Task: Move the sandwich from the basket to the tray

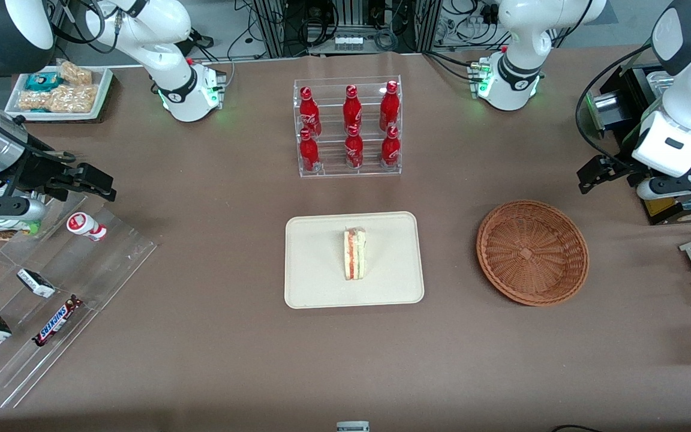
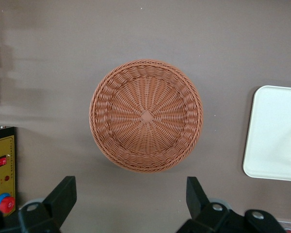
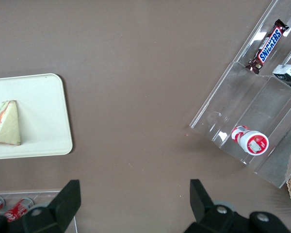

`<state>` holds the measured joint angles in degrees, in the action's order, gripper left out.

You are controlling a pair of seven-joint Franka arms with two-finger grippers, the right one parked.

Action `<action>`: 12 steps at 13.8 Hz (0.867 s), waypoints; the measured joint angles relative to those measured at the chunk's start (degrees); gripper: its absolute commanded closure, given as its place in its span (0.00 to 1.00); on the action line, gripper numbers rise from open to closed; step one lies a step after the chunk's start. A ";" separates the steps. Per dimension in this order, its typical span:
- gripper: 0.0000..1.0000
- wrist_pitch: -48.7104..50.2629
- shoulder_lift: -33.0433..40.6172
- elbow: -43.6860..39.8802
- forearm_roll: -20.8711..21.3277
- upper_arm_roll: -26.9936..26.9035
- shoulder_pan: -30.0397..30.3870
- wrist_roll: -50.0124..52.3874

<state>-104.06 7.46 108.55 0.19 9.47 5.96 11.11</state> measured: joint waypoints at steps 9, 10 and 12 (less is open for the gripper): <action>0.00 2.46 -0.02 -0.72 0.00 -8.04 -6.23 -3.58; 0.00 2.46 -0.03 -0.72 -0.01 -8.07 -6.57 -3.58; 0.00 2.46 -0.17 -0.73 -0.01 -8.08 -6.71 -3.58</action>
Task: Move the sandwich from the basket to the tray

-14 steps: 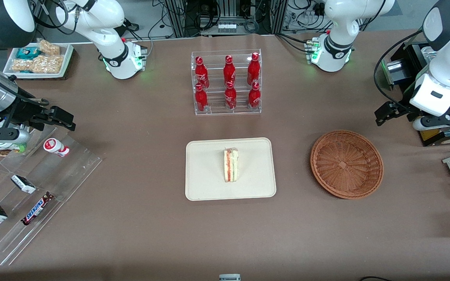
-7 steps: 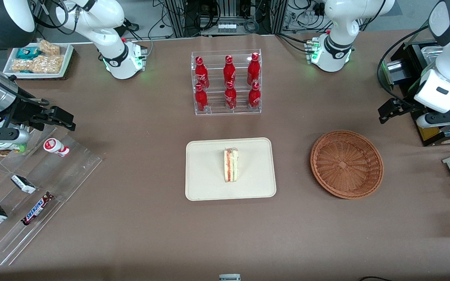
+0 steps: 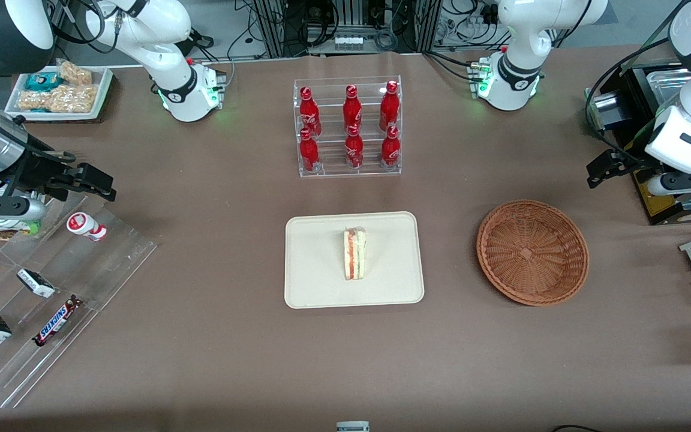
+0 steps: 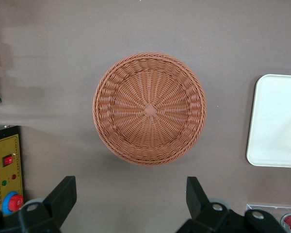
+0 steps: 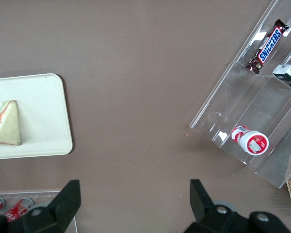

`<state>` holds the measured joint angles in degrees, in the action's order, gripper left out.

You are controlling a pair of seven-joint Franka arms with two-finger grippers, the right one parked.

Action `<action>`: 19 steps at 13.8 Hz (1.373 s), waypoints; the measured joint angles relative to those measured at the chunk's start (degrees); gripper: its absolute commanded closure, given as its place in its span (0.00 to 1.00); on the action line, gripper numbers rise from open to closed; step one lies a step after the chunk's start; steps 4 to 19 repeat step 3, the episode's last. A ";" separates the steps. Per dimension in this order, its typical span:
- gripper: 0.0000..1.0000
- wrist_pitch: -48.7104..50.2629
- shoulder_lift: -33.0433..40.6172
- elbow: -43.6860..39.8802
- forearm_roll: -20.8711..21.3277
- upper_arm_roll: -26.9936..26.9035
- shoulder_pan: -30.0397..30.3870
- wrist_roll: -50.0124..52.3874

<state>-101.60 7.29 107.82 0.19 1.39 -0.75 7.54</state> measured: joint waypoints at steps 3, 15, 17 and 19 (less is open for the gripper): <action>0.00 -0.05 -1.11 -0.53 0.00 -0.11 0.00 0.00; 0.00 -0.05 -1.11 -0.53 0.00 -0.11 0.00 0.00; 0.00 -0.05 -1.11 -0.53 0.00 -0.11 0.00 0.00; 0.00 -0.05 -1.11 -0.53 0.00 -0.11 0.00 0.00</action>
